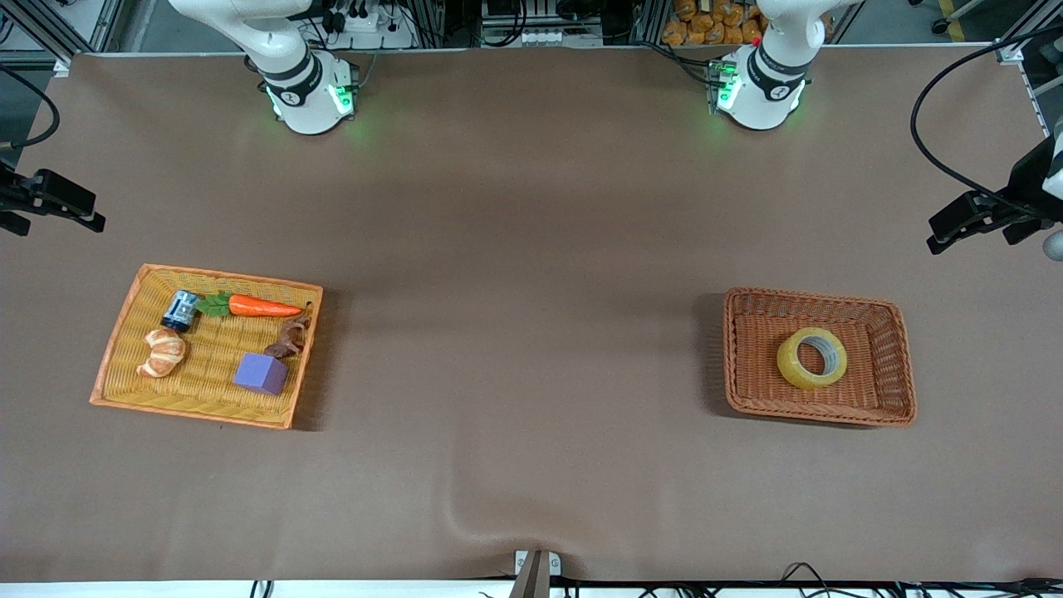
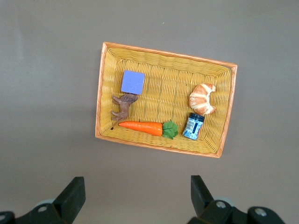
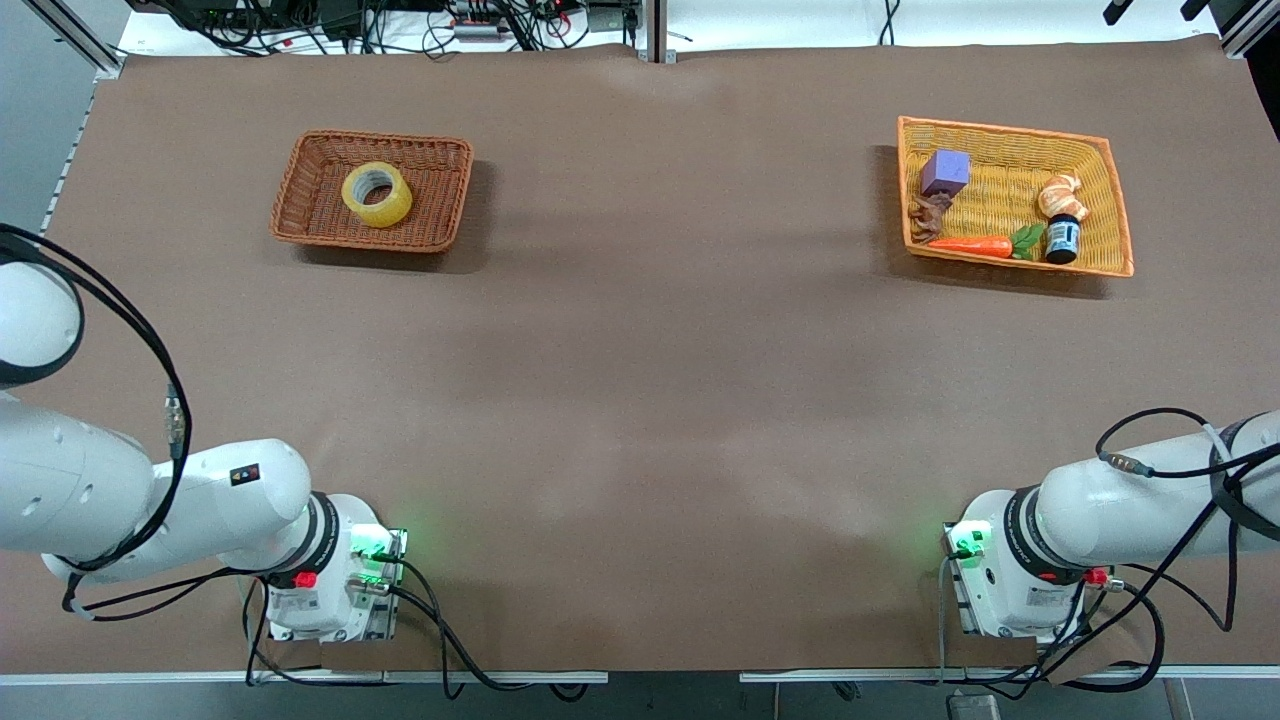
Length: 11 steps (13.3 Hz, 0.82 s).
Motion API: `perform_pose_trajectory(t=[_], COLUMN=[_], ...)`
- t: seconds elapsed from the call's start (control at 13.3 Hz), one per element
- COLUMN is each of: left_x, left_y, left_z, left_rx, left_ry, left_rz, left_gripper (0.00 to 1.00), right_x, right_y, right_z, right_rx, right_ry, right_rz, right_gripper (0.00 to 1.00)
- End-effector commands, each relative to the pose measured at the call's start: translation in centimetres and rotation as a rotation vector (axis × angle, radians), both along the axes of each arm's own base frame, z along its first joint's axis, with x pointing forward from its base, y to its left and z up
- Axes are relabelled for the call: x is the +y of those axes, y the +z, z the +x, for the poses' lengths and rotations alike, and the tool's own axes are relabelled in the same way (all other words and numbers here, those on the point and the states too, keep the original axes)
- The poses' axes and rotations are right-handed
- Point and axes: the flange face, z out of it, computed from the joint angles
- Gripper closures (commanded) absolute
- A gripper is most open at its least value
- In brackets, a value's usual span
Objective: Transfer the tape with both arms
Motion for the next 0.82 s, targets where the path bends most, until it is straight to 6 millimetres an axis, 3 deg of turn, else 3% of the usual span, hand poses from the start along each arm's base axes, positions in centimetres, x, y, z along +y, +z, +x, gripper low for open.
perform_pose_trajectory(t=[0.0, 0.38, 0.45, 0.75], left_x=[-1.7, -2.1, -1.6, -3.1], left_y=[-0.7, -0.7, -0.6, 0.5], left_z=[-0.7, 2.2, 2.2, 1.4], left_rx=[0.008, 0.061, 0.072, 0.055], left_ry=[-0.041, -0.051, -0.021, -0.041], left_rz=[-0.005, -0.022, -0.022, -0.008], left_gripper=[0.0, 0.0, 0.0, 0.0], right_x=[0.2, 0.0, 0.0, 0.1], right_y=[-0.1, 0.0, 0.0, 0.1], right_z=[0.0, 0.0, 0.0, 0.0], right_rx=[0.001, -0.002, -0.002, -0.002], right_ry=[0.014, 0.011, 0.011, 0.012], right_rz=[-0.007, -0.008, -0.008, -0.007], right_gripper=[0.0, 0.0, 0.0, 0.0])
